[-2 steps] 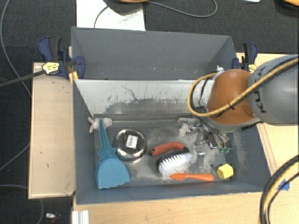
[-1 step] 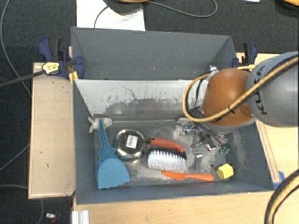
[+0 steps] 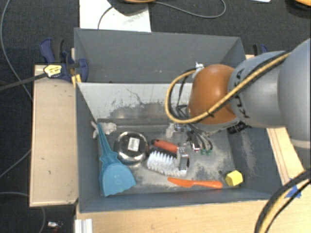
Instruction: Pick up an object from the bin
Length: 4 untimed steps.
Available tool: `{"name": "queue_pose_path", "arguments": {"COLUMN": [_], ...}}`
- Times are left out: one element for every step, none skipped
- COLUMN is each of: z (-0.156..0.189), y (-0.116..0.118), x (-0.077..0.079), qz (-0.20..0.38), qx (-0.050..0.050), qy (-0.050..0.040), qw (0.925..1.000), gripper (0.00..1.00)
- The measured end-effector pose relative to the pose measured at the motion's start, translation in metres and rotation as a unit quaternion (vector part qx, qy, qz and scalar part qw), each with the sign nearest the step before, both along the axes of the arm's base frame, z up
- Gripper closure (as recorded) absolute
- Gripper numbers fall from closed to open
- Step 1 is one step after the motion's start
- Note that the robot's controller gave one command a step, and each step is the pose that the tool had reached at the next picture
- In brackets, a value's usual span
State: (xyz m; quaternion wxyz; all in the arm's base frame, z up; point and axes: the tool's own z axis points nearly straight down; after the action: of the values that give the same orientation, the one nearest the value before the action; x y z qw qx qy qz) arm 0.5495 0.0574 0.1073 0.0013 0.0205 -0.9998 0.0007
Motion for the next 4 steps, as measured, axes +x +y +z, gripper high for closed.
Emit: {"name": "queue_pose_path", "arguments": {"z": [-0.023, -0.030, -0.030, -0.028], "y": [0.000, 0.030, 0.030, 0.029], "x": [0.022, 0.030, 0.030, 0.030], "qz": [0.171, 0.018, 0.019, 0.019], "qx": [0.000, -0.003, -0.003, -0.003], "qy": [-0.0011, -0.0008, -0.0008, -0.0015], "qw": [0.9852, 0.9998, 0.9998, 0.9998], "gripper": [0.00, 1.00, 1.00, 1.00]}}
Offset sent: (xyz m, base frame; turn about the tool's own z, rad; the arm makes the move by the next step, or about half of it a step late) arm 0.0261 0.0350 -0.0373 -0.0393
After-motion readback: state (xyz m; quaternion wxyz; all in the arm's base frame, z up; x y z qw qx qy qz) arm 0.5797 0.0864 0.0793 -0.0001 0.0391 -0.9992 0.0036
